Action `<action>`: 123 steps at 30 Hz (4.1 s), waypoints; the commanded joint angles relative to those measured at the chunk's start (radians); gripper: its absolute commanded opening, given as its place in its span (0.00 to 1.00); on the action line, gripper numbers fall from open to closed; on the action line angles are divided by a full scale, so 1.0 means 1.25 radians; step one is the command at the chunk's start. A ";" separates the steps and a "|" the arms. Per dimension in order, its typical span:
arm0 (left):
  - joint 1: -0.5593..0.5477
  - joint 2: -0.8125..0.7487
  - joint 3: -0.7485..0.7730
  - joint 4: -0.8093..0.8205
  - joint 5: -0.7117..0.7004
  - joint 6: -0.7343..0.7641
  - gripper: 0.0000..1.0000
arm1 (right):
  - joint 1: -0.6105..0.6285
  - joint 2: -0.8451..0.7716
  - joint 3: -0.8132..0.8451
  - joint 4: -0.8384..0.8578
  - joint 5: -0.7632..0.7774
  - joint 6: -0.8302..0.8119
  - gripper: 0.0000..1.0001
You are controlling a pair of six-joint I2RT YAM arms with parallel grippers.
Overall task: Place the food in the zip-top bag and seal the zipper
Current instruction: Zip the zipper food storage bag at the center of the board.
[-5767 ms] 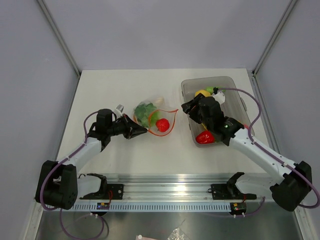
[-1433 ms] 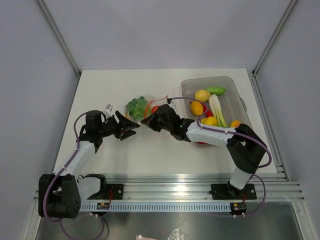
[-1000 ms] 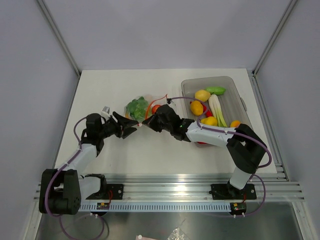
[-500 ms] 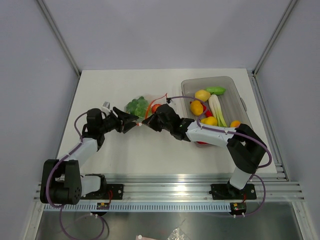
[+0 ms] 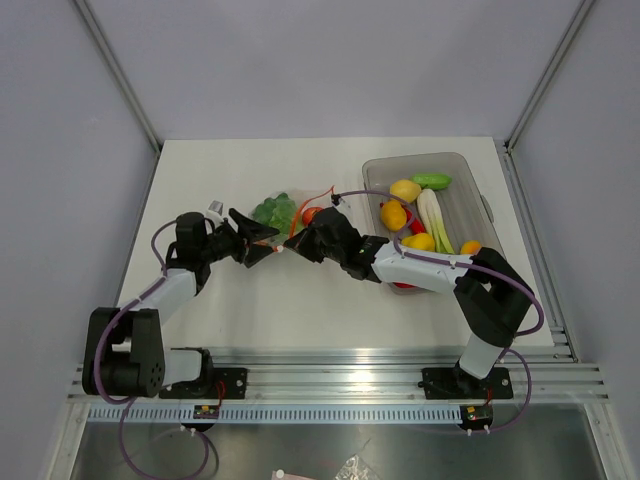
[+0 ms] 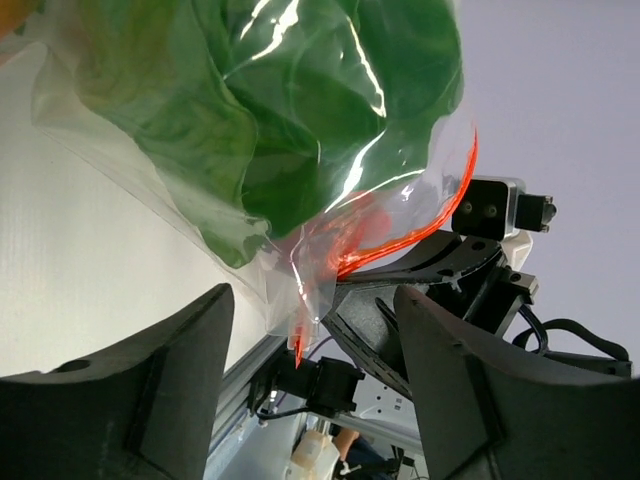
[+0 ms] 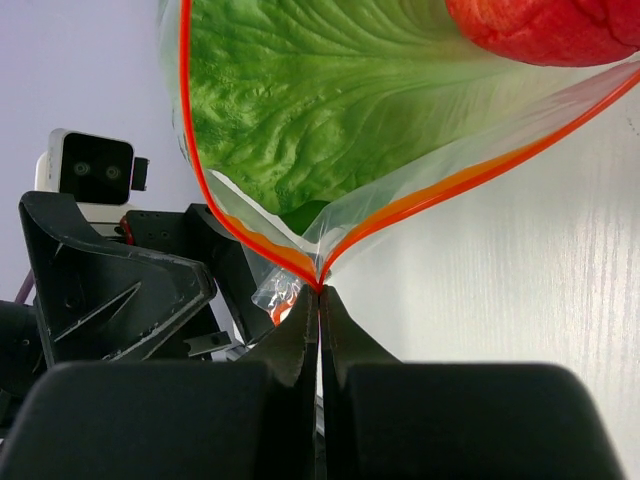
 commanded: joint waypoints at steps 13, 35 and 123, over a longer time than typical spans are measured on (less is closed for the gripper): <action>-0.010 -0.052 0.008 -0.019 -0.006 -0.052 0.60 | -0.002 -0.081 0.020 0.021 0.020 -0.058 0.00; -0.028 -0.029 0.017 0.018 -0.072 -0.101 0.40 | -0.002 -0.097 0.015 0.016 0.003 -0.080 0.00; -0.045 -0.014 -0.020 0.061 -0.054 -0.101 0.47 | -0.048 -0.021 -0.037 0.096 -0.180 0.017 0.00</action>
